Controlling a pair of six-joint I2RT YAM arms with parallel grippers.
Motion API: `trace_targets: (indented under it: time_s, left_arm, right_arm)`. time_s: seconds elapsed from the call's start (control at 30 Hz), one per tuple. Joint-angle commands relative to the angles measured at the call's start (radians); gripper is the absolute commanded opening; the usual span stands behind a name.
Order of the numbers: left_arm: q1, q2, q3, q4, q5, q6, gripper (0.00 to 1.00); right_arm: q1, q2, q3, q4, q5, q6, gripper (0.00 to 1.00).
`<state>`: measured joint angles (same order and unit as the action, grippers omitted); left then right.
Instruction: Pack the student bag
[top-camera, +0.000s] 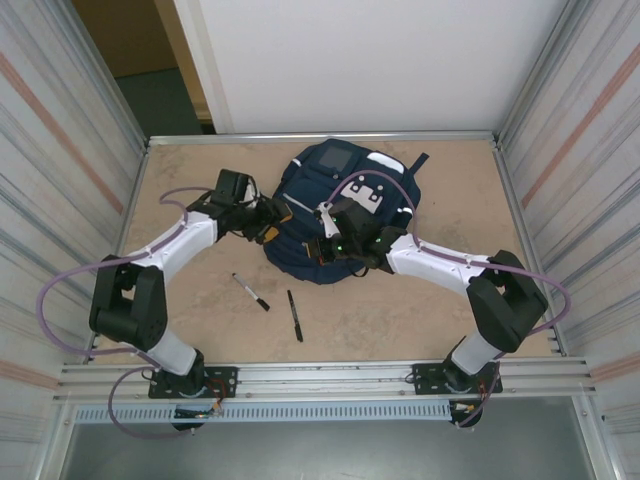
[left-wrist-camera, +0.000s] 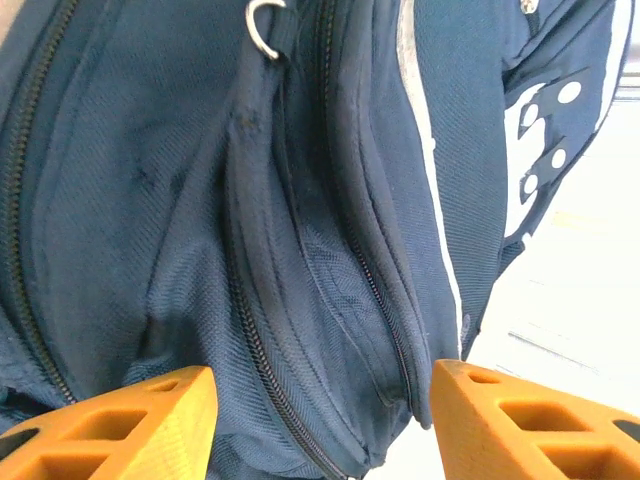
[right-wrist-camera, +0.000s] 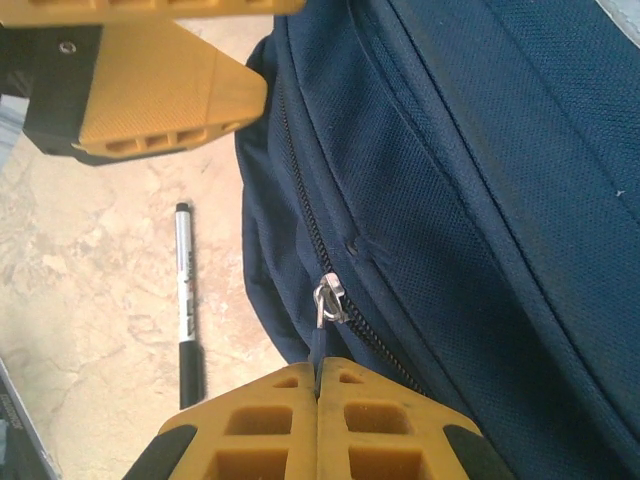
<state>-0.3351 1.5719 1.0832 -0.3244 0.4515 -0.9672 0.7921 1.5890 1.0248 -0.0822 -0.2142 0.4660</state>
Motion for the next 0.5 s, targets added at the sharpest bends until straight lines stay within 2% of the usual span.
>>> trace_targets:
  time_s: [0.0,0.13,0.2,0.33,0.47]
  left_arm:
    - [-0.035,0.016,0.01,0.032,-0.091,-0.046,0.54]
    - [-0.083,0.035,-0.032,0.103,-0.13,-0.171,0.45]
    - [-0.098,0.04,-0.057,0.157,-0.139,-0.231,0.38]
    - [-0.121,0.037,-0.051,0.169,-0.149,-0.261,0.19]
    - [-0.155,-0.016,-0.051,0.163,-0.139,-0.299,0.07]
  right_arm:
    - [0.019,0.008,-0.01,0.039,-0.039,0.037,0.0]
    - [0.029,0.009,-0.003,0.013,-0.01,0.051,0.0]
    - [0.039,0.005,-0.013,0.02,0.012,0.049,0.0]
    - [0.039,0.038,0.008,-0.012,0.017,0.047,0.0]
    - [0.042,0.042,-0.005,-0.001,0.036,0.074,0.12]
